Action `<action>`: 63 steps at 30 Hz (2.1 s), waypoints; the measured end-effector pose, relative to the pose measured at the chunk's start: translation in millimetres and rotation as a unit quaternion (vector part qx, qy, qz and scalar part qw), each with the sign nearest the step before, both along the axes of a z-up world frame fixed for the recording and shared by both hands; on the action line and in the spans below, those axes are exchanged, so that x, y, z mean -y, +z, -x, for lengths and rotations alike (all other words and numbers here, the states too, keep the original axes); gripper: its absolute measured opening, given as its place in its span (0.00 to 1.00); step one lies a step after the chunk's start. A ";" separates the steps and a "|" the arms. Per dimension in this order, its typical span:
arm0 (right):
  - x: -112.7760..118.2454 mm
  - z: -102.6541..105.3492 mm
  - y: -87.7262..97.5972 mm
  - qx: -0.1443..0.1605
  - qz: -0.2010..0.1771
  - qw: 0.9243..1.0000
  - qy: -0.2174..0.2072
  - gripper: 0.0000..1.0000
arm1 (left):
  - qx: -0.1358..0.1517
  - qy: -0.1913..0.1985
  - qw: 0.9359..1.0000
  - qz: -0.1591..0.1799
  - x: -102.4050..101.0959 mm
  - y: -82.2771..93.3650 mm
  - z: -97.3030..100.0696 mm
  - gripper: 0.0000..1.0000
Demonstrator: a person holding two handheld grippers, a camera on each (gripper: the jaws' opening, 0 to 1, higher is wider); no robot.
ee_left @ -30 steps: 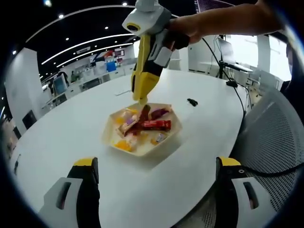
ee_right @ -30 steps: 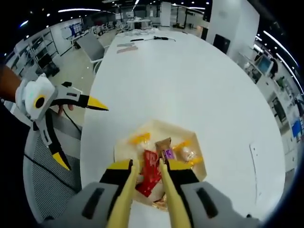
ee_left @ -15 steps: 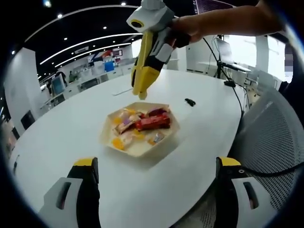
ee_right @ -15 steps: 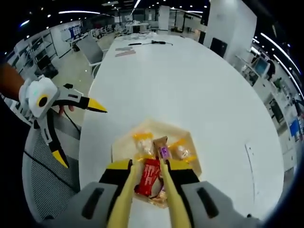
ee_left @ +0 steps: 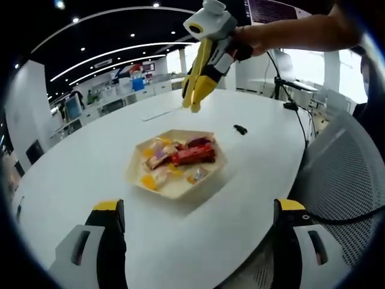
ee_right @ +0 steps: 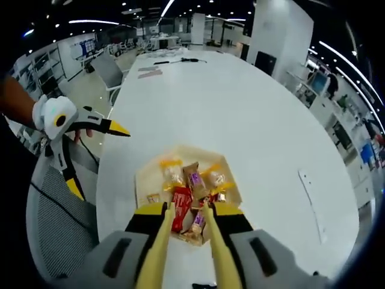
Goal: Place the target food into the container with the food tongs after gripping and lifting it, then release it inside without dropping or visibly crushing the food.
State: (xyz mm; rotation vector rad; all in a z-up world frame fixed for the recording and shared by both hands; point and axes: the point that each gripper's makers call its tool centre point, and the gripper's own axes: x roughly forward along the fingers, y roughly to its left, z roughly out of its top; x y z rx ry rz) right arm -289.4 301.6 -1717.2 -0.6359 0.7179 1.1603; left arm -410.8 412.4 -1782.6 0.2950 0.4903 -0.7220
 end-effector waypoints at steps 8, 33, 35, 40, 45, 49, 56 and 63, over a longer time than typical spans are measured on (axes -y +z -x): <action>42.4 -4.0 2.1 0.014 -0.002 1.000 -0.028 0.28 | -0.006 0.000 1.000 0.000 0.7 -0.8 1.7 1.00; 186.2 14.2 -10.3 0.022 -0.014 0.985 -0.172 0.29 | -0.013 -0.015 1.000 -0.003 6.2 -3.6 5.3 1.00; 188.5 16.1 -12.0 0.019 -0.018 0.984 -0.178 0.29 | -0.016 -0.015 1.000 -0.003 5.9 -5.3 5.8 1.00; 184.6 15.0 -27.6 0.015 -0.019 0.980 -0.199 0.29 | -0.020 -0.018 1.000 0.000 7.4 -6.2 6.4 1.00; 172.5 13.9 -40.5 0.009 -0.026 0.975 -0.222 0.29 | -0.016 -0.022 1.000 -0.004 8.6 -5.6 6.9 0.99; 169.2 14.1 -51.9 0.008 -0.023 0.971 -0.236 0.29 | -0.018 -0.025 1.000 -0.007 9.6 -6.5 7.7 0.99; 166.3 17.9 -70.4 0.003 -0.009 0.972 -0.236 0.29 | -0.015 -0.014 1.000 -0.009 5.8 -5.7 5.7 0.99; 166.9 13.1 -87.5 -0.009 0.003 0.970 -0.244 0.29 | -0.014 -0.011 1.000 -0.008 5.2 -5.6 4.9 0.98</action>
